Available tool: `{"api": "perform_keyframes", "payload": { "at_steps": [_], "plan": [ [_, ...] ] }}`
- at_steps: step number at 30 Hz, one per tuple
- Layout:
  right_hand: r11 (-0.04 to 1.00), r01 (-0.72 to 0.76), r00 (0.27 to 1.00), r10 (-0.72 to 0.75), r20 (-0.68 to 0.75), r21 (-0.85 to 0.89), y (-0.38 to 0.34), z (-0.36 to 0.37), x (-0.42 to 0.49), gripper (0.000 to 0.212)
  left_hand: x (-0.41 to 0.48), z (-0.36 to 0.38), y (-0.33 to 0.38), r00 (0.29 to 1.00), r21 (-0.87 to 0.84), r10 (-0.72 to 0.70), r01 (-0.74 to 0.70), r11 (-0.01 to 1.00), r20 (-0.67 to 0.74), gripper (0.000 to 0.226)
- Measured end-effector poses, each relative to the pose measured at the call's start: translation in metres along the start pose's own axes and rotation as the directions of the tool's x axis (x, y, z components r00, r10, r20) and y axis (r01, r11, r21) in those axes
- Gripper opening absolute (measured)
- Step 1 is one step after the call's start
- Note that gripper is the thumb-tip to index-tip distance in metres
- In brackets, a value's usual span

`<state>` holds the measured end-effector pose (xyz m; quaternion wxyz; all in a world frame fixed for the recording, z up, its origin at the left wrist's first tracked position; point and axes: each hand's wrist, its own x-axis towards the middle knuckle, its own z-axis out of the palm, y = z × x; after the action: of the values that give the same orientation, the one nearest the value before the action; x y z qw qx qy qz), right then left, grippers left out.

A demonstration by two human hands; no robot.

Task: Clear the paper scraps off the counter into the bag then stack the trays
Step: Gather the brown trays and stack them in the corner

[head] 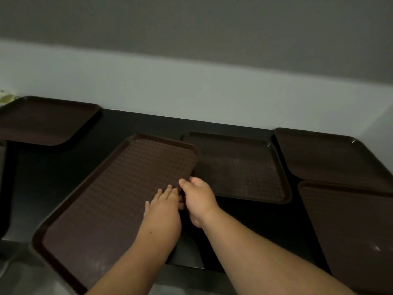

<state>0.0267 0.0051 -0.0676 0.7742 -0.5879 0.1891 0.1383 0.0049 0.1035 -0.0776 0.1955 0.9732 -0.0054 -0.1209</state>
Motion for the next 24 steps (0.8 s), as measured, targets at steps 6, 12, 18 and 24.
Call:
{"api": "perform_keyframes", "payload": {
  "at_steps": [6,12,18,24],
  "plan": [
    [0.992,0.066,0.991,-0.054,-0.120,0.105,-0.022,-0.057,-0.003,0.022,0.004,-0.006,0.046,0.961,0.079,0.276,-0.277,0.958,0.020,0.067],
    [0.937,0.135,0.962,-0.045,-0.270,0.324,-0.020,-0.115,-0.015,0.021,0.018,0.016,0.088,0.888,0.179,0.450,-0.459,0.870,0.090,0.060],
    [0.875,0.195,0.921,-0.008,-0.390,0.444,-0.016,-0.168,-0.024,0.024,0.014,0.033,0.061,0.952,0.084,0.288,-0.280,0.956,-0.104,0.058],
    [0.857,0.179,0.872,0.089,-0.480,0.484,-0.001,-0.195,-0.021,0.028,0.017,0.041,0.027,0.997,-0.001,0.027,-0.027,1.000,-0.079,0.062]
  ]
}}
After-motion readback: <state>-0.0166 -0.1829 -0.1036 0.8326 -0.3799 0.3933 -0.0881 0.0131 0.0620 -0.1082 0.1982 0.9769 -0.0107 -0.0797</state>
